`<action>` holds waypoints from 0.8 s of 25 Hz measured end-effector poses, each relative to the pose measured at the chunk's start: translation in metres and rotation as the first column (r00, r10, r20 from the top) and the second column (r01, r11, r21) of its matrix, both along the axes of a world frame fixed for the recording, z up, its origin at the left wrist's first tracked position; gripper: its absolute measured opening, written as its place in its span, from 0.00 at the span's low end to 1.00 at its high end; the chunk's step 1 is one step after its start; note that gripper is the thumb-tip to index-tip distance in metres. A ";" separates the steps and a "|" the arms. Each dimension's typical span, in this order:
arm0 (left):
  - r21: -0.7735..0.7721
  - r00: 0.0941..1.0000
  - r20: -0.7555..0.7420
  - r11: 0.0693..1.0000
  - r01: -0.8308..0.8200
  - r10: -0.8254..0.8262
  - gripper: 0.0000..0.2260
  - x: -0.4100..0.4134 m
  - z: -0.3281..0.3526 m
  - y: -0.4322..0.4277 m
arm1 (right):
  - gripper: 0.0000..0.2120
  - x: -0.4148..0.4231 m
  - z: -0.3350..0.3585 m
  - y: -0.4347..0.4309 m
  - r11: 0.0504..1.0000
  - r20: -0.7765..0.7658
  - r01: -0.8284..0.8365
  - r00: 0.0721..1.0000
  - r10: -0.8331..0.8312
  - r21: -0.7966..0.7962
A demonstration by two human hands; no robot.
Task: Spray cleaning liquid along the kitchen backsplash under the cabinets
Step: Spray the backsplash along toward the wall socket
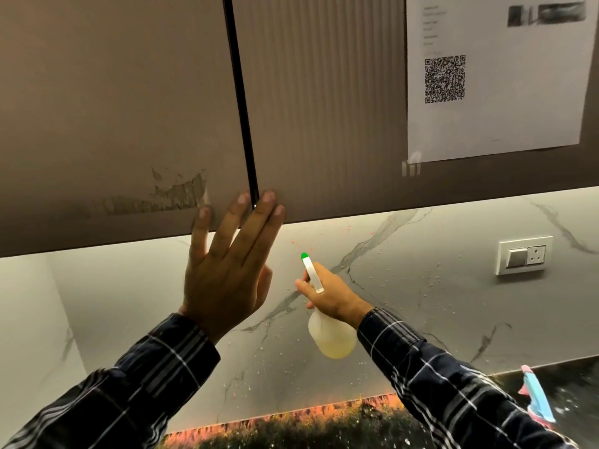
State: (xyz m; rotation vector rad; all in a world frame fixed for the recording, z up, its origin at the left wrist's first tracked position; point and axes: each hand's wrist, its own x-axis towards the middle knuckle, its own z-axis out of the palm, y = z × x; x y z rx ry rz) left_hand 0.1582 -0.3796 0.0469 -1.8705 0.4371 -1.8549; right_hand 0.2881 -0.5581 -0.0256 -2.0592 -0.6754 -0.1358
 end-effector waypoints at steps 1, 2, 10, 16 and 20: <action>0.004 1.000 -0.004 1.000 0.004 -0.004 0.36 -0.001 0.000 0.000 | 0.13 -0.002 0.002 -0.003 0.999 -0.028 0.025 0.999 -0.024 0.041; 0.005 1.000 -0.006 1.000 0.006 -0.005 0.35 -0.001 0.000 0.000 | 0.15 -0.006 0.005 -0.005 0.994 -0.084 0.054 0.995 -0.046 0.090; 0.012 1.000 -0.021 1.000 0.007 -0.007 0.38 -0.003 0.002 0.001 | 0.05 -0.005 0.014 -0.009 0.958 -0.561 0.050 0.819 0.122 0.282; 0.024 1.000 -0.006 0.999 -0.023 0.023 0.31 -0.002 0.003 0.002 | 0.30 -0.011 0.027 0.000 0.816 -0.119 -0.182 0.983 0.139 -0.548; 0.028 1.000 -0.005 0.999 -0.023 0.023 0.30 0.002 0.004 0.003 | 0.31 -0.007 0.022 -0.002 0.843 -0.044 -0.156 0.987 0.156 -0.514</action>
